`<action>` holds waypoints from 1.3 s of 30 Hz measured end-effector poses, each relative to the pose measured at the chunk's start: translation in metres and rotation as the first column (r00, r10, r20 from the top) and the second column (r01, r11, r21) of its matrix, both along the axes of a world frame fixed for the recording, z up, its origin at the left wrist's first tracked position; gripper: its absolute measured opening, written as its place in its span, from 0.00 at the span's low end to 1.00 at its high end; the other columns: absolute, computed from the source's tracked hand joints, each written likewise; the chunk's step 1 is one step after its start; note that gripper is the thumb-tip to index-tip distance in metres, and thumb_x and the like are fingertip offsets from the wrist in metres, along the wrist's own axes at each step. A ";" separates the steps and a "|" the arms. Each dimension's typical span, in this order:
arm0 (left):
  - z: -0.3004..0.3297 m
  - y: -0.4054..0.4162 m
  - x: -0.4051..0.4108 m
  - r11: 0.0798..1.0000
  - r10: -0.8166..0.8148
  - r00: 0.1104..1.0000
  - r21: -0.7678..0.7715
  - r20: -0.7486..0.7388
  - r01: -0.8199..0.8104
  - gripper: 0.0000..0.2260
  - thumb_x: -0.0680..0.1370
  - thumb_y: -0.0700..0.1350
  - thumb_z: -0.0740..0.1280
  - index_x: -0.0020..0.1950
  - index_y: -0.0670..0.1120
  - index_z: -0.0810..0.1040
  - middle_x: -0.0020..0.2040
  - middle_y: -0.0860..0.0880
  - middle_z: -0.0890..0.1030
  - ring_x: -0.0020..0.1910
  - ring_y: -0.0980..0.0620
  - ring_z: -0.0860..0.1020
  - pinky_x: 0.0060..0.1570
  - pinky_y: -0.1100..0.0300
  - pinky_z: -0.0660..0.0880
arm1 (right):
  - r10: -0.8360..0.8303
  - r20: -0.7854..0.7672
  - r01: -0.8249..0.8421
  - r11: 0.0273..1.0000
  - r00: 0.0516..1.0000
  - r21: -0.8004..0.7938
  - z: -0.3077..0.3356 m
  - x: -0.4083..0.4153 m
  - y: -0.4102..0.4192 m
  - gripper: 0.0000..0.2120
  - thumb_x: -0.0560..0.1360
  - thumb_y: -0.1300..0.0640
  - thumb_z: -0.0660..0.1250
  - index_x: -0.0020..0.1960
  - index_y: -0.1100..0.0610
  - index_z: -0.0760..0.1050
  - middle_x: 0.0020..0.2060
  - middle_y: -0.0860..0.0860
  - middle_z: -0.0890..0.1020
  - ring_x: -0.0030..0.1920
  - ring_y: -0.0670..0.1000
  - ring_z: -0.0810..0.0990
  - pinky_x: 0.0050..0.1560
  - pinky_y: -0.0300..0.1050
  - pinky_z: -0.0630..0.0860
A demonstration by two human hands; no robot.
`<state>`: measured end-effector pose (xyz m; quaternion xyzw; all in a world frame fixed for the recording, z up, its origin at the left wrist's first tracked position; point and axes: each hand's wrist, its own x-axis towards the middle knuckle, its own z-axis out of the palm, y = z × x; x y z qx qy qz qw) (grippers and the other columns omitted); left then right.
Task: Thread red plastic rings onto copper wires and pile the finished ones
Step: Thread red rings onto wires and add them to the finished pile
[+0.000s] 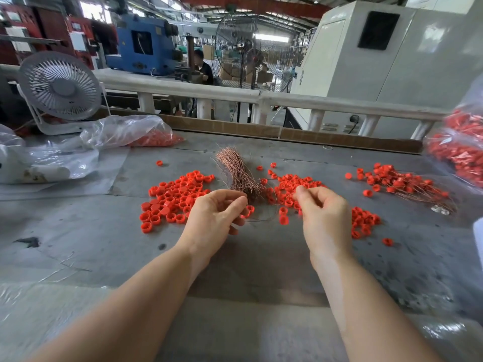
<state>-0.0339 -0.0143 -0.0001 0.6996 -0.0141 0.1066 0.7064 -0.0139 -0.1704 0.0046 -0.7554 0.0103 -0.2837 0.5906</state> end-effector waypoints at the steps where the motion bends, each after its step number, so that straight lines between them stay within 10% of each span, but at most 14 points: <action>1: 0.000 0.000 0.000 1.000 0.002 1.000 0.009 -0.005 -0.001 0.04 0.77 0.38 0.66 0.45 0.46 0.79 0.32 0.52 0.80 0.29 0.59 0.76 0.27 0.66 0.73 | -0.021 -0.006 0.022 0.996 1.000 0.088 0.001 0.002 -0.002 0.12 0.76 0.59 0.65 0.34 0.60 0.76 0.23 0.54 0.71 0.28 0.47 0.67 0.32 0.41 0.64; 12: -0.003 0.000 0.001 0.987 -0.017 1.000 0.161 -0.006 0.018 0.04 0.75 0.37 0.67 0.45 0.45 0.80 0.33 0.52 0.80 0.27 0.61 0.75 0.26 0.69 0.71 | -0.315 -0.055 0.285 0.754 0.948 0.592 0.011 0.012 -0.041 0.16 0.78 0.68 0.52 0.42 0.51 0.71 0.36 0.49 0.77 0.31 0.40 0.75 0.30 0.30 0.69; 23: -0.004 0.000 0.001 0.976 -0.035 0.999 0.215 -0.008 0.036 0.05 0.75 0.36 0.68 0.44 0.45 0.81 0.34 0.49 0.81 0.27 0.59 0.75 0.27 0.66 0.72 | -0.421 -0.190 0.462 0.793 0.887 0.397 0.006 0.021 -0.053 0.29 0.76 0.70 0.48 0.74 0.53 0.59 0.72 0.51 0.65 0.69 0.51 0.67 0.68 0.50 0.64; 26: -0.004 0.001 0.001 0.975 -0.044 0.999 0.219 -0.013 0.046 0.04 0.75 0.36 0.68 0.45 0.44 0.81 0.35 0.48 0.81 0.28 0.59 0.75 0.27 0.66 0.72 | -0.388 -0.254 0.461 0.797 0.886 0.389 0.007 0.022 -0.057 0.35 0.72 0.72 0.46 0.75 0.49 0.54 0.73 0.51 0.61 0.69 0.55 0.66 0.66 0.63 0.64; 30: -0.005 0.000 0.001 0.972 -0.044 0.999 0.230 -0.008 0.045 0.04 0.75 0.36 0.68 0.45 0.43 0.81 0.34 0.49 0.80 0.27 0.59 0.74 0.26 0.67 0.71 | -0.359 -0.333 0.454 0.846 0.872 0.278 0.002 0.020 -0.064 0.30 0.74 0.69 0.55 0.74 0.56 0.56 0.69 0.64 0.66 0.64 0.65 0.70 0.63 0.63 0.69; 39: -0.004 0.001 0.001 0.966 -0.046 0.999 0.253 -0.012 0.047 0.05 0.75 0.36 0.68 0.46 0.43 0.82 0.35 0.48 0.81 0.27 0.59 0.74 0.27 0.68 0.72 | -0.509 -0.393 0.568 0.822 0.765 0.040 0.003 0.022 -0.068 0.35 0.74 0.72 0.53 0.76 0.51 0.48 0.73 0.57 0.58 0.69 0.62 0.63 0.65 0.58 0.64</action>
